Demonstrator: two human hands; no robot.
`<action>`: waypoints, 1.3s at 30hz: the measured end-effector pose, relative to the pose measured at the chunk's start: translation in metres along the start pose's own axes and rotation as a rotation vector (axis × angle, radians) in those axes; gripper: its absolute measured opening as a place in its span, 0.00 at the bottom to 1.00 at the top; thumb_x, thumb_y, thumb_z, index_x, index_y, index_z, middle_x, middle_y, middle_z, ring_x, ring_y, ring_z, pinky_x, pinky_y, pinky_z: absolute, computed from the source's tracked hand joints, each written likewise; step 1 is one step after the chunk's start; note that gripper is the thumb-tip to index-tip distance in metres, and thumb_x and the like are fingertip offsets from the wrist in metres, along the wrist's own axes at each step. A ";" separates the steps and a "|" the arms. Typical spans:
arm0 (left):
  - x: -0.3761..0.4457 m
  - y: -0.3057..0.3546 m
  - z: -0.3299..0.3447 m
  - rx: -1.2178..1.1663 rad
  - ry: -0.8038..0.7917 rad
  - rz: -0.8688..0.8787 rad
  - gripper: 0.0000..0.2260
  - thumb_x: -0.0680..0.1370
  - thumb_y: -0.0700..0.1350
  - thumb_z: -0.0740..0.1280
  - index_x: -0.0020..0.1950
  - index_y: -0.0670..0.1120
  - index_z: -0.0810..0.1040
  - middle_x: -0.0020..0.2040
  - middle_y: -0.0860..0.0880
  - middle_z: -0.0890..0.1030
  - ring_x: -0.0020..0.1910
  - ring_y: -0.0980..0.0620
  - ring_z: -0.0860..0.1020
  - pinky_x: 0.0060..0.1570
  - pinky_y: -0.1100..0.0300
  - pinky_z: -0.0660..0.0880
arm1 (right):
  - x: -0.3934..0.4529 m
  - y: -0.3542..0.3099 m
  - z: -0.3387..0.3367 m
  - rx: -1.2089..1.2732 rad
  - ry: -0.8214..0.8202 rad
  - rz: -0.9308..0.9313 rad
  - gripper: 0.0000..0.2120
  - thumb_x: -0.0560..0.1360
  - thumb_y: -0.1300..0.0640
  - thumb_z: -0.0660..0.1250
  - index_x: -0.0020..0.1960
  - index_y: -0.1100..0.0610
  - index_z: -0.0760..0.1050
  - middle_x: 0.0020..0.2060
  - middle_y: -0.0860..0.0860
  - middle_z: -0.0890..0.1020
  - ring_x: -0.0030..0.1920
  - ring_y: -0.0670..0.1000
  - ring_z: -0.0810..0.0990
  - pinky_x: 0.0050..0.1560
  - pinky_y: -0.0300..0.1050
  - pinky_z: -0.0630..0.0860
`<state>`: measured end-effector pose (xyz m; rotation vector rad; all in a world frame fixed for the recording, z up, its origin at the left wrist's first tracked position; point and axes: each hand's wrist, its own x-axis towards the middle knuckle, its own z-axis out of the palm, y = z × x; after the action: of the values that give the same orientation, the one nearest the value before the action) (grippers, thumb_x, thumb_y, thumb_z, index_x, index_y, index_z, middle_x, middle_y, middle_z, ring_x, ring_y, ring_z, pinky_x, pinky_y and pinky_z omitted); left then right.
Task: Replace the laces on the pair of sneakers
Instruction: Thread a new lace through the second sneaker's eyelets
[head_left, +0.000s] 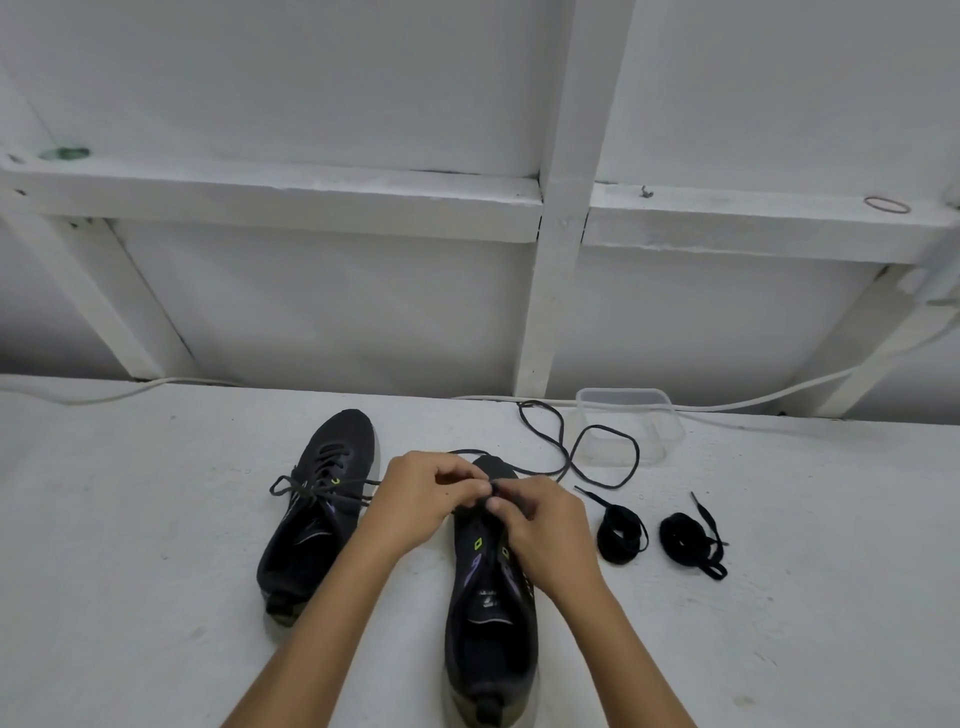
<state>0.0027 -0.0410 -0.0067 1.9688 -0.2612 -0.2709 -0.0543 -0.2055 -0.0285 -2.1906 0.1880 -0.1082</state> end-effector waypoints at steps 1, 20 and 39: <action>-0.001 0.000 0.000 -0.024 0.012 -0.004 0.03 0.73 0.41 0.77 0.44 0.49 0.87 0.37 0.49 0.85 0.36 0.56 0.83 0.42 0.67 0.77 | 0.002 0.001 -0.001 0.040 -0.011 0.004 0.07 0.77 0.55 0.72 0.50 0.44 0.85 0.41 0.39 0.82 0.47 0.39 0.79 0.46 0.30 0.69; 0.005 -0.002 0.004 -0.047 0.034 -0.036 0.04 0.74 0.49 0.76 0.47 0.57 0.87 0.42 0.61 0.85 0.43 0.63 0.82 0.42 0.74 0.72 | 0.011 0.006 -0.002 0.386 -0.127 0.027 0.10 0.79 0.57 0.69 0.52 0.45 0.87 0.45 0.41 0.87 0.50 0.41 0.84 0.54 0.38 0.78; -0.037 -0.001 0.033 0.230 0.004 -0.383 0.33 0.75 0.62 0.70 0.73 0.45 0.70 0.69 0.49 0.76 0.56 0.56 0.76 0.51 0.65 0.70 | 0.034 0.010 -0.016 0.382 -0.252 0.111 0.04 0.77 0.53 0.73 0.46 0.48 0.87 0.44 0.45 0.88 0.48 0.43 0.85 0.52 0.39 0.78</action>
<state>-0.0422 -0.0577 -0.0182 2.2412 0.0967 -0.5018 -0.0241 -0.2300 -0.0264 -1.7889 0.1329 0.1803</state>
